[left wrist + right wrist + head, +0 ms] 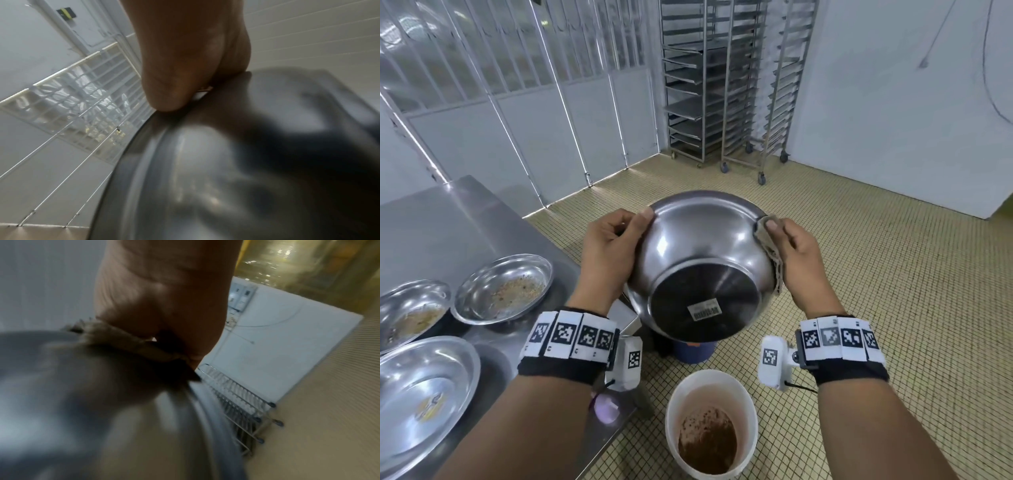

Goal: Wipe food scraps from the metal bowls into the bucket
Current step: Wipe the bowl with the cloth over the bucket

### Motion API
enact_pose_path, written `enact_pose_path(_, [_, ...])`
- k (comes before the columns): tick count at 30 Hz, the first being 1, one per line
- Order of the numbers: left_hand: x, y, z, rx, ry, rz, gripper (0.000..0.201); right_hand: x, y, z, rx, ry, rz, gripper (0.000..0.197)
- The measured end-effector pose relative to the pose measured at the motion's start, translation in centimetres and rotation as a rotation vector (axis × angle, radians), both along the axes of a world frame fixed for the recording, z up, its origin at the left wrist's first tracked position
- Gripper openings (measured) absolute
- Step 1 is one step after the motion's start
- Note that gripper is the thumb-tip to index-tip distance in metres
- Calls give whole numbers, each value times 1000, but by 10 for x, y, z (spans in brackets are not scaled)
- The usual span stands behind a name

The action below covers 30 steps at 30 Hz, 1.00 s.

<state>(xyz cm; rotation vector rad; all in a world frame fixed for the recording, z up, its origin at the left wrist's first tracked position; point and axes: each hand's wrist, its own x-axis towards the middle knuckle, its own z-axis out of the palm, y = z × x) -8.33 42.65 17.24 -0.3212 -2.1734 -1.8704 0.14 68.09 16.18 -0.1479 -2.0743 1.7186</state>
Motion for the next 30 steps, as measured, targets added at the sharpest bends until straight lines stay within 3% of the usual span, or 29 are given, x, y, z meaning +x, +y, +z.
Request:
enact_pose_path(4, [-1,-2,-4,-12,7,2,35,-4,0,2,11,-10,-44,22])
enact_pose_path(8, [4,10,1,-185,83,-73,33,-11,-2,29,455,-21,33,16])
enact_pose_path(10, [9,15,3,-236,116,-108,33,-13,-8,32,560,0,52,15])
enact_pose_path(12, [8,12,1,-161,97,-83,34,-13,-8,27,487,31,20,16])
enact_pose_path(16, [0,0,-9,80,-21,28,37,-7,4,4,-10,-27,-24,20])
enact_pose_path(17, [-1,-1,-12,78,-31,37,39,-5,5,-1,-54,-40,-30,22])
enact_pose_path(22, [-3,2,-5,-295,72,-30,25,-7,7,0,20,-37,-19,19])
enact_pose_path(25, [-5,10,4,-463,147,-134,24,-12,2,9,277,-26,25,15])
enact_pose_path(28, [-6,12,5,-348,122,-138,28,-16,-2,16,389,22,10,18])
enact_pose_path(30, [-6,8,3,-197,69,-91,27,-15,3,13,302,28,0,19])
